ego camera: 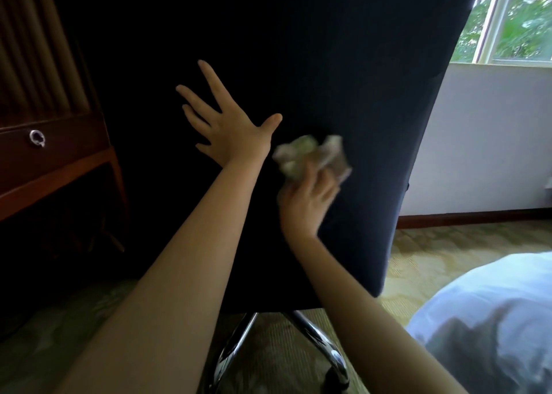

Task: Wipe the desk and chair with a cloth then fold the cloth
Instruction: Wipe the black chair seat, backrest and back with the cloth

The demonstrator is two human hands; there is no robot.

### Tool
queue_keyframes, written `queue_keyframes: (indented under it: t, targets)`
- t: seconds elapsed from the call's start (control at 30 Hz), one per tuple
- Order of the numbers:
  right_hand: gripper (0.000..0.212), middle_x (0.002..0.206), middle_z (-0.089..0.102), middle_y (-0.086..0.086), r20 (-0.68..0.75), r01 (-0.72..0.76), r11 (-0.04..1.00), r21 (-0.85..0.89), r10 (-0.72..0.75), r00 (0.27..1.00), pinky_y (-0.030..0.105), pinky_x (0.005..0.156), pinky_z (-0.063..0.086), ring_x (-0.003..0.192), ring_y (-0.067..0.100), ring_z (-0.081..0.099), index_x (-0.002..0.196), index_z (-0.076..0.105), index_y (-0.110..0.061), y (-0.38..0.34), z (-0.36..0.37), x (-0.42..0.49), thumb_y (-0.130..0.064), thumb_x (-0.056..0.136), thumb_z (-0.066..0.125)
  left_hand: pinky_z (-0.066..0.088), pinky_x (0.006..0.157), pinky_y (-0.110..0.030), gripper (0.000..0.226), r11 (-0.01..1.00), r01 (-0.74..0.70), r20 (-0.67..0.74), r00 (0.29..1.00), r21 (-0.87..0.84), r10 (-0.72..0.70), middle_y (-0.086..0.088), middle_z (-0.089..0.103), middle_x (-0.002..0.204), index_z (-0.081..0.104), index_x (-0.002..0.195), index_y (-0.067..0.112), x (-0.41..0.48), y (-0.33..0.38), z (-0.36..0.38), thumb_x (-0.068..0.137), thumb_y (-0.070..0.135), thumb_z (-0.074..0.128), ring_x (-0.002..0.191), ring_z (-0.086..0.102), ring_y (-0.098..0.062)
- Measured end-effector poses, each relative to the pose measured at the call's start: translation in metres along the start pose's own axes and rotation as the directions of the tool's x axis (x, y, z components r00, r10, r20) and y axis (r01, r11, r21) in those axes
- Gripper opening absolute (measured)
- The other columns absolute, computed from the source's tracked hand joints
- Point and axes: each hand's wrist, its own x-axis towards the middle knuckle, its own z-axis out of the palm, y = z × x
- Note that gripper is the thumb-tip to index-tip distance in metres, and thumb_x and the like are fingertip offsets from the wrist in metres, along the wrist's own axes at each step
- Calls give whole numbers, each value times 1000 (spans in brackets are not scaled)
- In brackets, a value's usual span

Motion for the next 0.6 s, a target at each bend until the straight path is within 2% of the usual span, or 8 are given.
queue_keyframes:
  t: [0.03, 0.1, 0.17, 0.2, 0.3, 0.43, 0.53, 0.6]
  targets:
    - [49, 114, 50, 26, 54, 212, 977, -8, -212, 976, 60, 92, 43, 105, 48, 54, 126, 43, -2, -7, 3, -16, -15, 79, 49, 20, 109, -64, 119, 1000, -3, -2, 1000, 1, 3, -14, -19, 156, -15, 149, 30, -1, 0, 0, 74, 48, 74, 145, -7, -32]
    - [42, 110, 62, 19, 197, 618, 783, 71, -619, 761, 47, 84, 51, 95, 37, 60, 123, 44, -8, -8, 5, -44, -17, 82, 45, 19, 110, -63, 117, 1000, -10, -2, 1000, 3, 10, -14, -18, 156, -15, 149, 29, -2, -1, -1, 74, 48, 74, 145, -7, -33]
    - [32, 107, 66, 10, 286, 813, 553, 184, -821, 494, 38, 76, 49, 89, 29, 60, 119, 46, -15, 4, 2, -50, -20, 87, 43, 18, 110, -62, 117, 1000, -17, -4, 1000, 11, 17, -14, -17, 157, -14, 149, 28, -3, -3, -3, 74, 49, 73, 145, -6, -33]
    - [29, 104, 66, 9, 284, 836, 507, 208, -849, 445, 36, 74, 50, 85, 27, 61, 117, 46, -16, 9, -1, -42, -20, 88, 43, 17, 110, -62, 117, 1000, -16, -4, 1000, 15, 17, -14, -17, 157, -14, 149, 29, -2, -3, -4, 74, 49, 73, 145, -6, -33]
    - [30, 96, 67, 12, 125, 773, 621, 131, -784, 608, 37, 71, 49, 83, 30, 60, 116, 47, -17, 26, -12, 15, -16, 86, 47, 18, 110, -63, 119, 1000, -4, 13, 1000, 5, 4, -13, -18, 156, -16, 149, 30, 1, -3, -5, 73, 49, 74, 145, -6, -33]
    - [42, 119, 56, 17, -108, 417, 909, 3, -414, 904, 47, 87, 47, 107, 35, 46, 123, 44, -22, 58, -41, 117, -12, 82, 49, 19, 109, -63, 122, 1000, -6, 25, 1000, -16, 7, -13, -22, 155, -18, 148, 31, 3, -4, -4, 72, 48, 76, 145, -8, -33]
    - [41, 128, 53, 16, -170, 236, 968, 82, -219, 961, 55, 88, 47, 114, 39, 43, 123, 44, -27, 59, -51, 136, -13, 85, 45, 20, 109, -62, 122, 1000, -16, 14, 1000, -4, 16, -14, -21, 156, -16, 148, 30, 3, -5, -3, 71, 50, 76, 145, -8, -33]
    - [45, 126, 51, 14, -165, 320, 946, 51, -308, 937, 54, 94, 42, 115, 42, 44, 122, 46, -25, 56, -43, 112, -9, 80, 42, 20, 108, -62, 122, 1000, -5, 12, 1000, -6, 5, -13, -21, 156, -16, 148, 31, 3, -4, -3, 71, 49, 76, 145, -8, -33]
